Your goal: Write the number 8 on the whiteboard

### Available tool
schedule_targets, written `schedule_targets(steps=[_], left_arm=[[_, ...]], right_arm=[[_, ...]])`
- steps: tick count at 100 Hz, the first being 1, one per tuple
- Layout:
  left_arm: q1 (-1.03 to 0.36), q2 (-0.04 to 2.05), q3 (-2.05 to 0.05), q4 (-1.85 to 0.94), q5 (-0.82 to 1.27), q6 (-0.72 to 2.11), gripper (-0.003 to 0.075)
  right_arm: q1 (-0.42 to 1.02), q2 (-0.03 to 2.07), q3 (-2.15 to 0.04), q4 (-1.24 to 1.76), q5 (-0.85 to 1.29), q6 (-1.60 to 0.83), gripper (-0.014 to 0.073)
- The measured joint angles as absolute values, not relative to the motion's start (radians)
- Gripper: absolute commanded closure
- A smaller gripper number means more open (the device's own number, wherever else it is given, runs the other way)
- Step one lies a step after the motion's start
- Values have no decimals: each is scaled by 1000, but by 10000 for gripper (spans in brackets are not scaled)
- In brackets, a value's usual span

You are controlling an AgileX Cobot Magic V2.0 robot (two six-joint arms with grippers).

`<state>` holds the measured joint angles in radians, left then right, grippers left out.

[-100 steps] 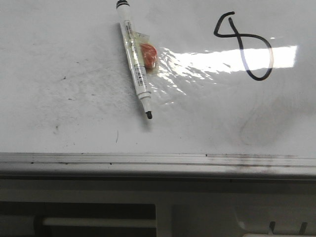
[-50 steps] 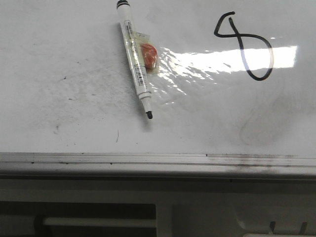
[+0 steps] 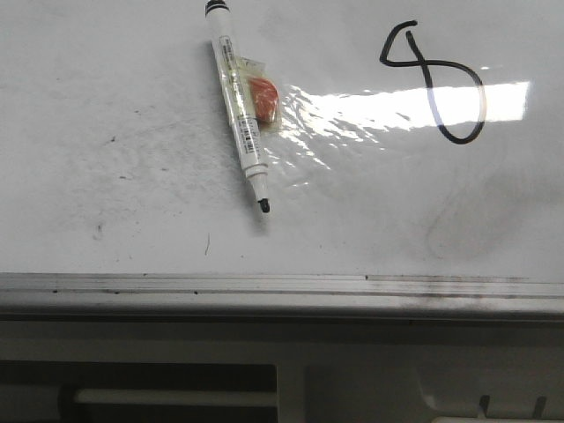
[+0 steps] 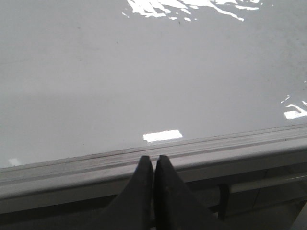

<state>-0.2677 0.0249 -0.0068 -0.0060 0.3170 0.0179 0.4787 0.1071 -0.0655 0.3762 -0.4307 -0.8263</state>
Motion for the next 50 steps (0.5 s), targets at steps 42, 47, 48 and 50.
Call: schedule_targets(steps=[42, 47, 48, 50], left_arm=[[-268, 25, -7, -6, 317, 18, 741], [-268, 25, -7, -6, 317, 18, 741], [-268, 25, -7, -6, 317, 18, 741], [-268, 25, -7, -6, 317, 18, 741]], right_arm=[[-79, 107, 13, -171, -76, -165, 648], [-84, 107, 13, -181, -5, -155, 648], [-84, 107, 13, -183, 14, -155, 648], [-84, 105, 13, -187, 33, -153, 648]])
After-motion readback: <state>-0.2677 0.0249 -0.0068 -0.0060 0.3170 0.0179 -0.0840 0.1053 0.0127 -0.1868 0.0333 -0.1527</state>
